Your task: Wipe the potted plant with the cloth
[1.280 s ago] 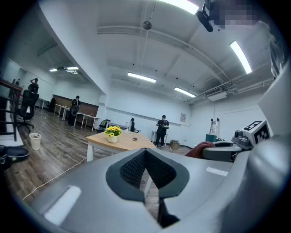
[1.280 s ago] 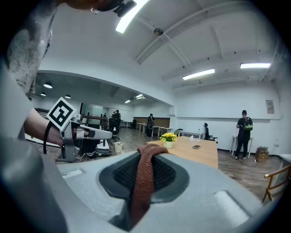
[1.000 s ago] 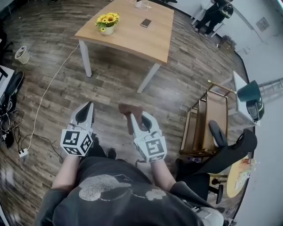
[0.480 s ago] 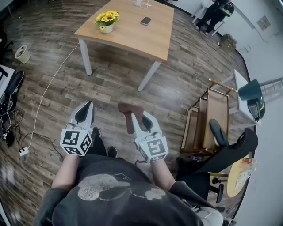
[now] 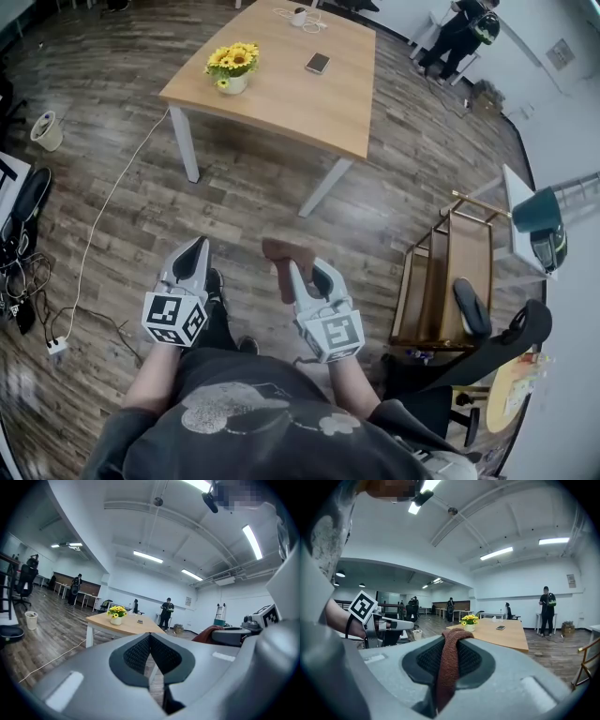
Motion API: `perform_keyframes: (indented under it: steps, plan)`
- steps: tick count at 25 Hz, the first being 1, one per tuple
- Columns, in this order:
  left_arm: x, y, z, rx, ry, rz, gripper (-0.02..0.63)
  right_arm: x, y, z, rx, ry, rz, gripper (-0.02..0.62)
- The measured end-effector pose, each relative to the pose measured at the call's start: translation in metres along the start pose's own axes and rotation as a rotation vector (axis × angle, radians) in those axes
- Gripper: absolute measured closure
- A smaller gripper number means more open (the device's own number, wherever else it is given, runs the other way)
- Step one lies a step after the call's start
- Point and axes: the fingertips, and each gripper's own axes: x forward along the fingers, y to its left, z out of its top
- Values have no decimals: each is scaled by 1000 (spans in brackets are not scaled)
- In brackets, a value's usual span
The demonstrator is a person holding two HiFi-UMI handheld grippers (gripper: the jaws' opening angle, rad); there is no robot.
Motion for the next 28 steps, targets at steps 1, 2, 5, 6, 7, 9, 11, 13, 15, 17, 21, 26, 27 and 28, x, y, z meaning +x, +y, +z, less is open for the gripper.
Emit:
perform_keyframes:
  steps: [1,2,5,6,7,9,11,13,15,17,21,26,27,28]
  plan:
    - [10,6,4,3,-6,-12,588,11,-5,0,3,7,-6,555]
    - [20,13,8,4,-11,-23,588,25,-10,0,6,10,-13,555]
    - [55,43,17,-5,-7,-47,588,69,-25,7,24,10,-51,555]
    - [67,53,21,-7,-2,-54,588,84,-31,10,29,9,-64,554]
    - [79,62,26,-6,1,-60,587,98,-37,16,31,6,-72,554]
    - [103,79,39,-3,-2,-72,587,127,-47,32,22,-9,-80,554]
    - [127,95,52,-3,-10,-81,586,153,-59,46,15,-23,-96,554]
    - [146,108,61,0,-9,-92,586,174,-70,53,19,-24,-115,554]
    - [163,121,66,5,-2,-103,586,194,-79,52,28,-8,-136,554]
    - [178,135,70,2,7,-111,571,214,-83,52,30,3,-147,554]
    - [201,154,76,9,23,-140,545,244,-95,58,32,-6,-184,554]
    - [229,162,76,18,46,-153,545,267,-108,63,31,9,-183,554]
    - [235,162,75,18,53,-153,545,271,-113,61,33,12,-183,554]
    - [242,162,72,20,61,-151,545,275,-119,59,39,16,-184,554]
